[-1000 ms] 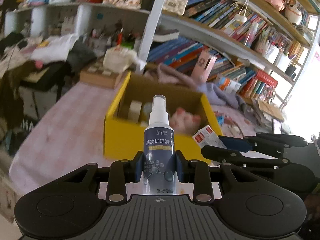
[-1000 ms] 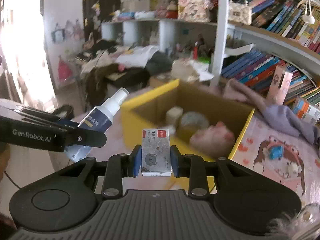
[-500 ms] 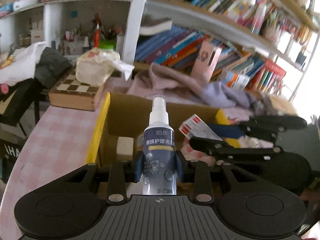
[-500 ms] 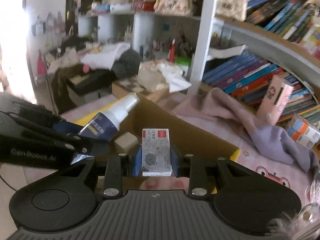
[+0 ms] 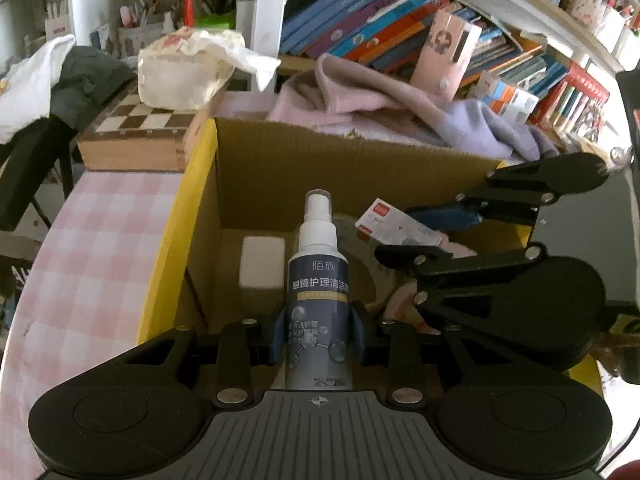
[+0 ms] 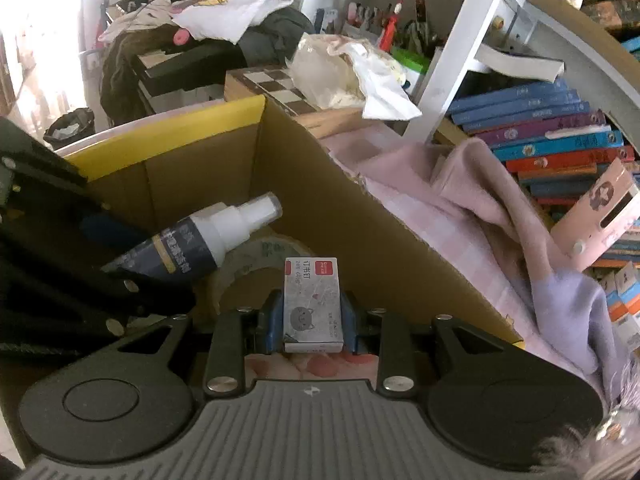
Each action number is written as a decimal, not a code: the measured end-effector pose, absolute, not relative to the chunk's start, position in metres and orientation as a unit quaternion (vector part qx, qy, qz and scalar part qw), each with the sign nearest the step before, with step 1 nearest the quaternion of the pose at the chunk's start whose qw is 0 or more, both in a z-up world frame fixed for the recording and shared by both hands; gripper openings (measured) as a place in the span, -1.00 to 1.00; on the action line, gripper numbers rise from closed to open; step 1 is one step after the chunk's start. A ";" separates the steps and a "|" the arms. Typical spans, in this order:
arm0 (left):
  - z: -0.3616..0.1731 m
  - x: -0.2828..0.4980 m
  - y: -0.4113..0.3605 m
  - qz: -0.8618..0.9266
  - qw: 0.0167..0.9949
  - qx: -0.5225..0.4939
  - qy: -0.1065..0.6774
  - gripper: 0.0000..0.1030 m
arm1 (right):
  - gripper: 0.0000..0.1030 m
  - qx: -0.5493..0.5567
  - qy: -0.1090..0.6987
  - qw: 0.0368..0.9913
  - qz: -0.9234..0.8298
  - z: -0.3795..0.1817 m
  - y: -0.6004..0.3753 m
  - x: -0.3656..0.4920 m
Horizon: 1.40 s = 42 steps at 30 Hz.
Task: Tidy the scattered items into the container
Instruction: 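Lower both tools into the box and open them to drop the items, then withdraw both open tools from the box toward the blue clip and white plug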
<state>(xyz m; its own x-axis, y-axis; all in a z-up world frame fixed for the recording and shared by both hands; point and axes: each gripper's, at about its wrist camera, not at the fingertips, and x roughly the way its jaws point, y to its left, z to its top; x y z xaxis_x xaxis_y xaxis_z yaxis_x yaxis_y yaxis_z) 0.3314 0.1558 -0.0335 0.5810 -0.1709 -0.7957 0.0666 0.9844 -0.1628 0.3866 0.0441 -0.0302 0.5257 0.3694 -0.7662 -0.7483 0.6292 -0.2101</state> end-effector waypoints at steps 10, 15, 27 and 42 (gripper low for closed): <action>-0.010 0.315 0.152 -0.050 0.912 -0.054 0.403 0.10 | -0.32 -0.227 0.328 0.857 0.325 -0.011 0.026 0.381; 0.013 0.294 0.148 -0.045 0.928 -0.055 0.366 0.26 | -0.28 -0.200 0.298 0.876 0.322 0.013 0.012 0.364; 0.063 0.217 0.140 -0.032 0.958 -0.049 0.280 0.55 | -0.21 -0.142 0.227 0.917 0.296 0.060 -0.023 0.287; 0.071 0.105 0.134 -0.015 0.965 -0.061 0.253 0.61 | -0.21 -0.100 0.212 0.943 0.235 0.074 -0.084 0.175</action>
<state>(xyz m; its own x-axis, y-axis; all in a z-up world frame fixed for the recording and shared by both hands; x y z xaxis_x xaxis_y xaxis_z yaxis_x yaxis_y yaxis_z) 0.1053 0.1339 0.0708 0.8711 -0.0591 -0.4875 -0.0025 0.9922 -0.1247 0.1745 -0.0844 0.0736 0.7994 0.4008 -0.4475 -0.4855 0.8698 -0.0884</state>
